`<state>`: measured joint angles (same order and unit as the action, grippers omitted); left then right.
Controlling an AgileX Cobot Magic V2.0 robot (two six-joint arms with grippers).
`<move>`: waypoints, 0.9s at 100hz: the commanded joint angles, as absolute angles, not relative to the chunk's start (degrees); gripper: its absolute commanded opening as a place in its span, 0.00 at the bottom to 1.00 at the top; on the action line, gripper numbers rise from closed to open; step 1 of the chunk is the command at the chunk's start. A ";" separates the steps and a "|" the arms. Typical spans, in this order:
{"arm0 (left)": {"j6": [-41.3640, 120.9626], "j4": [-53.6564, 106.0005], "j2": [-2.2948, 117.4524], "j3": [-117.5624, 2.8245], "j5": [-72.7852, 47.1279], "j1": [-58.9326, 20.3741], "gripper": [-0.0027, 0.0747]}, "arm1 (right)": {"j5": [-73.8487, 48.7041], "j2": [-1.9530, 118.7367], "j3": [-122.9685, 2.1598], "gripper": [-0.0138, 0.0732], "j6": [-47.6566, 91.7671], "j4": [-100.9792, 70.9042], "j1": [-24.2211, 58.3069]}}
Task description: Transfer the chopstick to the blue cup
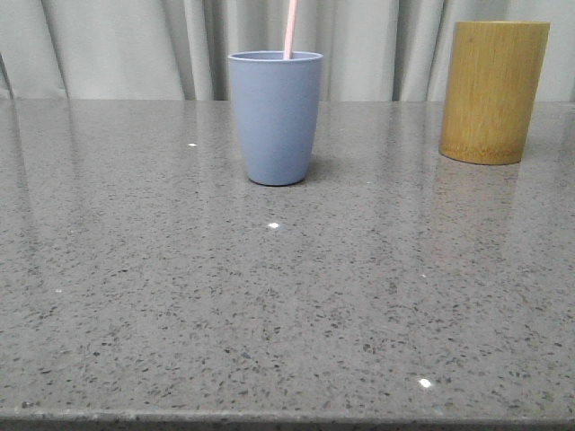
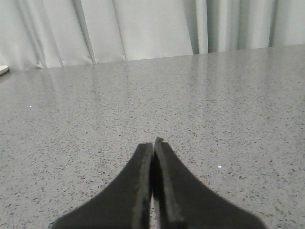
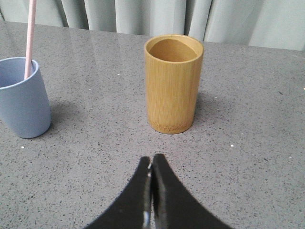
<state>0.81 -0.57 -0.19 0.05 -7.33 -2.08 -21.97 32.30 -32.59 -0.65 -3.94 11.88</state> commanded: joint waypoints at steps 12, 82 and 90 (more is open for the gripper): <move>0.00 -0.60 -2.24 0.60 -2.64 -1.95 0.01 | -16.25 29.83 -31.91 0.08 -0.33 -0.50 11.41; 0.00 -0.60 -2.24 0.60 -2.74 -1.95 0.01 | -4.61 -1.49 -2.65 0.08 -0.39 0.00 2.55; 0.00 -0.60 -2.24 0.60 -2.74 -1.95 0.01 | -2.66 -1.49 -1.18 0.08 -0.39 0.00 2.30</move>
